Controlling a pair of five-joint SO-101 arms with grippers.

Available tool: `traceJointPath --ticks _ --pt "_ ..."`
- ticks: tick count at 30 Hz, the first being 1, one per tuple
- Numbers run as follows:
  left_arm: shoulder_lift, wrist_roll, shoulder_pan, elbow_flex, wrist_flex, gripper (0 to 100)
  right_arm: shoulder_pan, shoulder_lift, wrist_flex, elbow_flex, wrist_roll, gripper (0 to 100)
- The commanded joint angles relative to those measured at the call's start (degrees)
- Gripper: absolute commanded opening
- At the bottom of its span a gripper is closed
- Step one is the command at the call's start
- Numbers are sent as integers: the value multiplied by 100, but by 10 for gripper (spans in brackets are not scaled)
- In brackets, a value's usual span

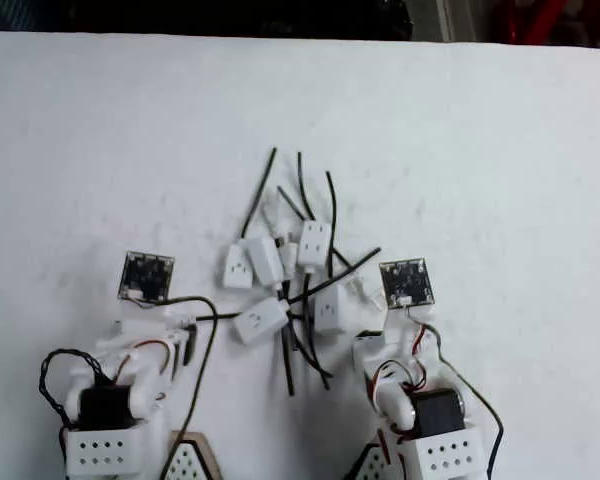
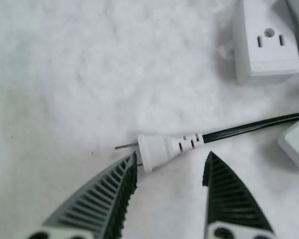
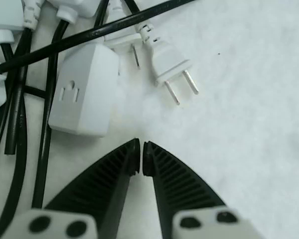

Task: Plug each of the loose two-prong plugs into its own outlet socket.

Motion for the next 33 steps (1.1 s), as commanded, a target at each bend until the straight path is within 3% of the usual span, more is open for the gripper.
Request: traceJointPath --ticks 1,33 --pt "-84 53 31 9 18 226 48 -66 48 53 62 19" --pt "-84 35 189 9 18 227 48 -66 48 53 62 19"
